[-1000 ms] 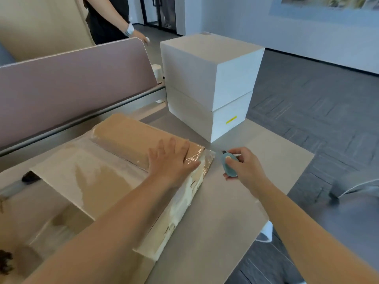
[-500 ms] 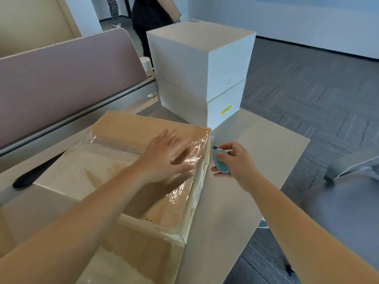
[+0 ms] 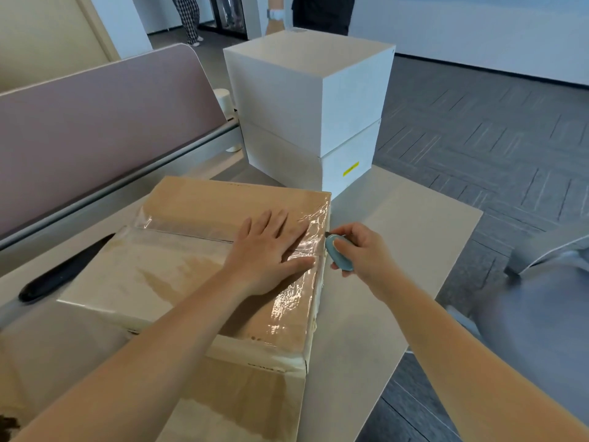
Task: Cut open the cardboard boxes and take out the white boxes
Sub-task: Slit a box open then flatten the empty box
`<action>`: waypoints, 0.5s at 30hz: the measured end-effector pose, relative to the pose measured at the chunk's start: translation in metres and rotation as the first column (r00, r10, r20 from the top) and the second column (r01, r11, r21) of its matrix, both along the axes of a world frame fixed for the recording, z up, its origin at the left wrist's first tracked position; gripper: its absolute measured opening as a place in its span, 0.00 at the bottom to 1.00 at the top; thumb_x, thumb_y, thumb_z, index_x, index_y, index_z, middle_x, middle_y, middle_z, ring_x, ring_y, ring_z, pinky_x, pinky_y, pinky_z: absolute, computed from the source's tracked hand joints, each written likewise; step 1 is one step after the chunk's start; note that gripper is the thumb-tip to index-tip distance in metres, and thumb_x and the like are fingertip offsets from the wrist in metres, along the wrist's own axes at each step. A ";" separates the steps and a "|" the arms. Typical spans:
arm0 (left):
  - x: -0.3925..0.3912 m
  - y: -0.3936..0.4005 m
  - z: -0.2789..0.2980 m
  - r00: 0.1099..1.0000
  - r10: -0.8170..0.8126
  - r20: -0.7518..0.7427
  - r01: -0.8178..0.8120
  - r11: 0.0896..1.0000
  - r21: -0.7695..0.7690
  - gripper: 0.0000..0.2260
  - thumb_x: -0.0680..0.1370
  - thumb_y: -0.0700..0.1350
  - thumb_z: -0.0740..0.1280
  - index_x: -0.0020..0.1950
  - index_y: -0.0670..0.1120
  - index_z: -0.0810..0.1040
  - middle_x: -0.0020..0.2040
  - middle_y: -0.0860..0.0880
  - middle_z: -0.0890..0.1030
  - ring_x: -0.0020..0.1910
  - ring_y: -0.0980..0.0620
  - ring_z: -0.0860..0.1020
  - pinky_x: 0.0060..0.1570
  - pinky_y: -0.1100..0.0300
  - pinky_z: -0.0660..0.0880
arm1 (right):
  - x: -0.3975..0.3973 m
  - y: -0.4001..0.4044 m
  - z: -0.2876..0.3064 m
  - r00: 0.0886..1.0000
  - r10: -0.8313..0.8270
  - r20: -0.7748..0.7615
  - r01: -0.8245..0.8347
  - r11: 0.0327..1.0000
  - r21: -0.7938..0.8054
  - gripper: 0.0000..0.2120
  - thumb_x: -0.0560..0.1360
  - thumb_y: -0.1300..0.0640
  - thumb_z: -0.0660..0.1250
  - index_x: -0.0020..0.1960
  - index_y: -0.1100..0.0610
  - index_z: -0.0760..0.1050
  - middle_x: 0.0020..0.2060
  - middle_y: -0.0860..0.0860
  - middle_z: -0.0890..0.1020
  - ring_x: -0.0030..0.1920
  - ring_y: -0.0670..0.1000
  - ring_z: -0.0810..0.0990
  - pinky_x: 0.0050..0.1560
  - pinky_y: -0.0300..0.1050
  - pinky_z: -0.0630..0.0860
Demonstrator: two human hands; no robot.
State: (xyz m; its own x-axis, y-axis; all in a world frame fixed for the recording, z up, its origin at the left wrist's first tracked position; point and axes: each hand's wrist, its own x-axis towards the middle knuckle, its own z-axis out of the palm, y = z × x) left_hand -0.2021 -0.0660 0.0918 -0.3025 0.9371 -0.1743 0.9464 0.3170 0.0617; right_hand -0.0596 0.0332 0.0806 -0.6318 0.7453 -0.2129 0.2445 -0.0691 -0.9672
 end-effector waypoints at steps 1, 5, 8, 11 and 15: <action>0.000 0.000 0.000 1.000 0.003 0.007 -0.003 1.000 0.003 0.38 0.65 0.72 0.41 0.75 0.62 0.44 0.77 0.52 0.42 0.76 0.49 0.41 0.72 0.51 0.40 | 0.000 0.000 0.000 1.000 0.008 0.014 -0.009 0.999 0.038 0.11 0.78 0.65 0.58 0.42 0.51 0.71 0.37 0.50 0.76 0.30 0.49 0.76 0.23 0.34 0.70; -0.001 0.000 -0.002 1.000 0.002 0.019 -0.002 1.000 0.003 0.41 0.63 0.74 0.37 0.74 0.63 0.44 0.77 0.52 0.42 0.76 0.49 0.41 0.72 0.51 0.39 | 0.003 -0.003 -0.001 0.998 0.043 0.036 -0.047 0.993 0.105 0.13 0.77 0.66 0.58 0.40 0.50 0.71 0.36 0.51 0.75 0.29 0.49 0.75 0.22 0.34 0.68; -0.001 0.000 -0.003 1.000 0.004 0.014 -0.004 1.000 0.000 0.33 0.72 0.72 0.45 0.75 0.62 0.44 0.77 0.51 0.41 0.76 0.49 0.40 0.72 0.50 0.39 | 0.005 -0.005 0.000 0.998 0.049 0.048 -0.055 0.989 0.137 0.14 0.77 0.66 0.58 0.39 0.49 0.71 0.36 0.50 0.75 0.29 0.49 0.75 0.22 0.33 0.68; -0.001 0.000 -0.004 1.000 0.004 0.019 -0.005 1.000 0.007 0.34 0.70 0.70 0.43 0.75 0.62 0.44 0.77 0.51 0.41 0.76 0.49 0.40 0.72 0.50 0.39 | 0.006 -0.010 -0.001 0.999 0.041 0.026 -0.044 0.991 0.124 0.11 0.77 0.66 0.58 0.43 0.53 0.71 0.37 0.49 0.74 0.31 0.49 0.75 0.22 0.30 0.68; 0.000 -0.001 -0.004 1.000 0.007 0.021 -0.008 1.000 0.005 0.35 0.68 0.69 0.42 0.75 0.62 0.44 0.77 0.51 0.41 0.76 0.48 0.40 0.72 0.50 0.39 | 0.008 -0.020 -0.004 0.999 0.027 -0.031 -0.025 0.999 0.047 0.10 0.78 0.66 0.57 0.44 0.53 0.71 0.37 0.50 0.74 0.30 0.50 0.74 0.22 0.30 0.68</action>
